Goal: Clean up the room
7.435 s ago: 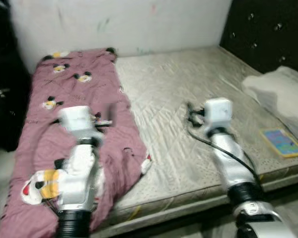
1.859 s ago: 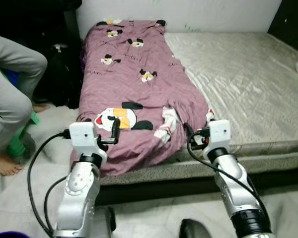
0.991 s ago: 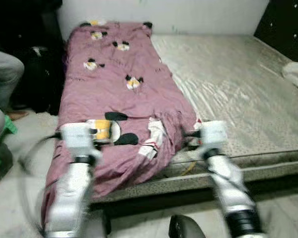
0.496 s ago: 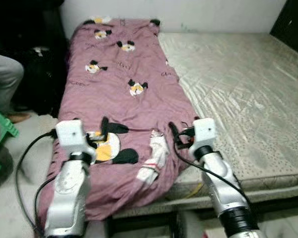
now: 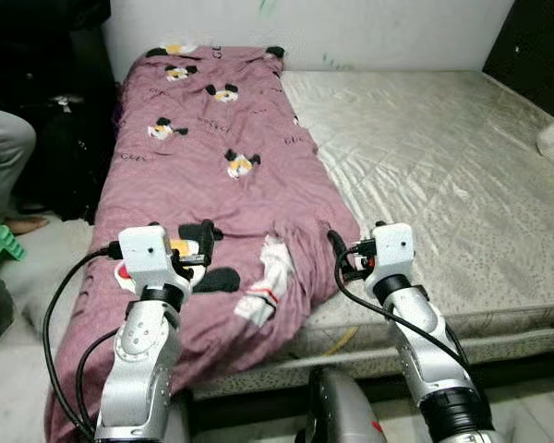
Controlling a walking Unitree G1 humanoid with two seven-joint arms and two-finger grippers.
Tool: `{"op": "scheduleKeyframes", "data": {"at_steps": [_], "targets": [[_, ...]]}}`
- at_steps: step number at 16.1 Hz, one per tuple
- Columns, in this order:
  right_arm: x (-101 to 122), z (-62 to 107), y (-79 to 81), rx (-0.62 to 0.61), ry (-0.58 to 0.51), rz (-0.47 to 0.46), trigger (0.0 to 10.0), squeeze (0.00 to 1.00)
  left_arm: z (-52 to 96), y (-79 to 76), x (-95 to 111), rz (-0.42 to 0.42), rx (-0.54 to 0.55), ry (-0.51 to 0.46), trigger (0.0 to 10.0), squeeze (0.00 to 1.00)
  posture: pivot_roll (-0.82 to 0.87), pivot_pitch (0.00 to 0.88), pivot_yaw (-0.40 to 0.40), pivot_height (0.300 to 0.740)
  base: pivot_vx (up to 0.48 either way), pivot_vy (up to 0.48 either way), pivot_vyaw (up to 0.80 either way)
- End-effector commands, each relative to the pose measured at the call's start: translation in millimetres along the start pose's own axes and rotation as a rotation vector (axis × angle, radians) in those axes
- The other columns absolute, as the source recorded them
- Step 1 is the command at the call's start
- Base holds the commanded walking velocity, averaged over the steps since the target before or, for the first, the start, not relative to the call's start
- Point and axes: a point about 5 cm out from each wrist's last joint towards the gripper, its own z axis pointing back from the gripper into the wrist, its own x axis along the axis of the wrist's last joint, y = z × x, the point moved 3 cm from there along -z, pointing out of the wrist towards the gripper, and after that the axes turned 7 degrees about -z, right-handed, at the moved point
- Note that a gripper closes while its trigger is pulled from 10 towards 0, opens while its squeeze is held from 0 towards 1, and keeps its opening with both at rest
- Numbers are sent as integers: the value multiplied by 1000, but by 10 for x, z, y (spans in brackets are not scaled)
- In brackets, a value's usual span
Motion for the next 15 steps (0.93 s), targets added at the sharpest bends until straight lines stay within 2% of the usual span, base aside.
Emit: {"op": "scheduleKeyframes", "data": {"at_steps": [1,3,4,6,7,8,10,15], "targets": [[3,-8,-14,3,2,0,10000,0,11,11,1,-15,12,3,10000,0,10,37,-53,544,0,0,0],[-31,-31,-18,17,33,19,10000,0,11,83,5,-44,60,5,10000,0,17,35,-53,544,0,0,0],[-115,-55,-17,50,95,53,10000,0,13,149,12,-69,98,8,10000,0,24,36,-53,544,0,0,0],[-204,-78,-10,96,163,57,10000,0,32,197,19,-77,115,11,10000,0,45,38,-52,544,0,0,0],[-202,-112,32,156,175,107,10000,0,71,217,17,-81,110,13,10000,0,54,38,-53,544,0,0,0],[-202,-112,32,156,175,107,10000,0,71,217,17,-81,110,13,10000,0,54,38,-53,544,0,0,0],[-100,-213,109,171,139,82,10000,0,92,230,17,-86,114,16,10000,0,66,36,-54,544,0,0,800],[-141,-317,178,188,198,96,10000,0,114,203,58,-87,102,15,10000,0,93,48,-38,544,0,0,0]]}}
